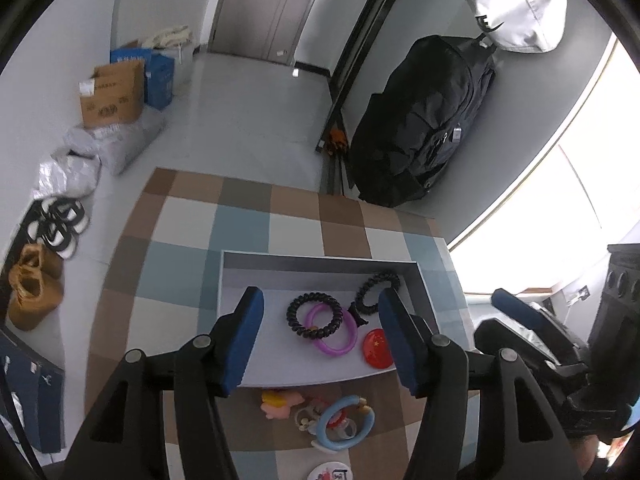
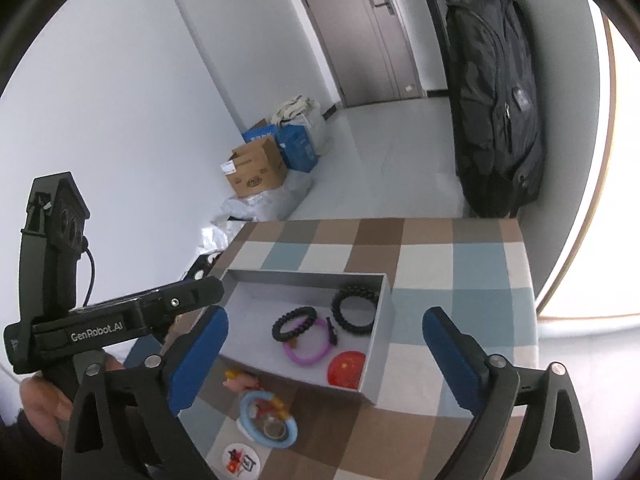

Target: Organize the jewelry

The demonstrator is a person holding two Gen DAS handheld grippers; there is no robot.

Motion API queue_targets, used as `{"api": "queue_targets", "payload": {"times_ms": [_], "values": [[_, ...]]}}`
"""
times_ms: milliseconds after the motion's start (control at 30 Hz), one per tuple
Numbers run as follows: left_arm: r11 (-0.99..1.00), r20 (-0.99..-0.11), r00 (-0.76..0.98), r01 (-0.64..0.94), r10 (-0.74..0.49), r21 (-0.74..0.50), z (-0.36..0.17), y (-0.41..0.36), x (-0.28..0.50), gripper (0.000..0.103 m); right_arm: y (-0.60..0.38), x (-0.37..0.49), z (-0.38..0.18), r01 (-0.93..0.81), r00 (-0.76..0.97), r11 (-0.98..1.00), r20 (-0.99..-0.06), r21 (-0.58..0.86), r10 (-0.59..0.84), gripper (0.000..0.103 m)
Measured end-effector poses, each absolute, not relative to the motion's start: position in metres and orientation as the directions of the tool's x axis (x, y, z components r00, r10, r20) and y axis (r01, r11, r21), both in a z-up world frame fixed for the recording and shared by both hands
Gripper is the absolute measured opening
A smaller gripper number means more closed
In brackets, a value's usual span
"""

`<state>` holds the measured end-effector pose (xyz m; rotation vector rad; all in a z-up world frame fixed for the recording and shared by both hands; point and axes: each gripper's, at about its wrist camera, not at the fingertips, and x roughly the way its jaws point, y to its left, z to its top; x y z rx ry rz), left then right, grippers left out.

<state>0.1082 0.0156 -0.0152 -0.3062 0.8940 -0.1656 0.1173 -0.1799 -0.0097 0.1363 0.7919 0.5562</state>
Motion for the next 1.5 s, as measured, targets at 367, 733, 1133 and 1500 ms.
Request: {"api": "queue_targets", "payload": {"times_ms": [367, 733, 1133, 1500], "values": [[0.977, -0.683, 0.713, 0.014, -0.160, -0.214, -0.007, 0.013, 0.079, 0.072, -0.183, 0.095, -0.004, -0.437, 0.612, 0.862, -0.618, 0.256, 0.493, 0.103], [0.975, -0.686, 0.707, 0.022, -0.172, -0.223, -0.013, 0.016, 0.049, 0.075, -0.191, 0.070, -0.011, -0.433, 0.601, 0.871, -0.646, 0.231, 0.470, 0.103], [0.982, -0.730, 0.661, 0.067, -0.174, -0.174, -0.030, 0.012, 0.024, 0.084, -0.198, 0.055, -0.015, -0.415, 0.589, 0.883, -0.675, 0.219, 0.444, 0.103], [0.972, -0.817, 0.530, 0.184, -0.225, -0.148, -0.062, -0.022, 0.014, 0.084, -0.202, 0.059, -0.022, -0.386, 0.572, 0.894, -0.702, 0.227, 0.425, 0.103]]}}
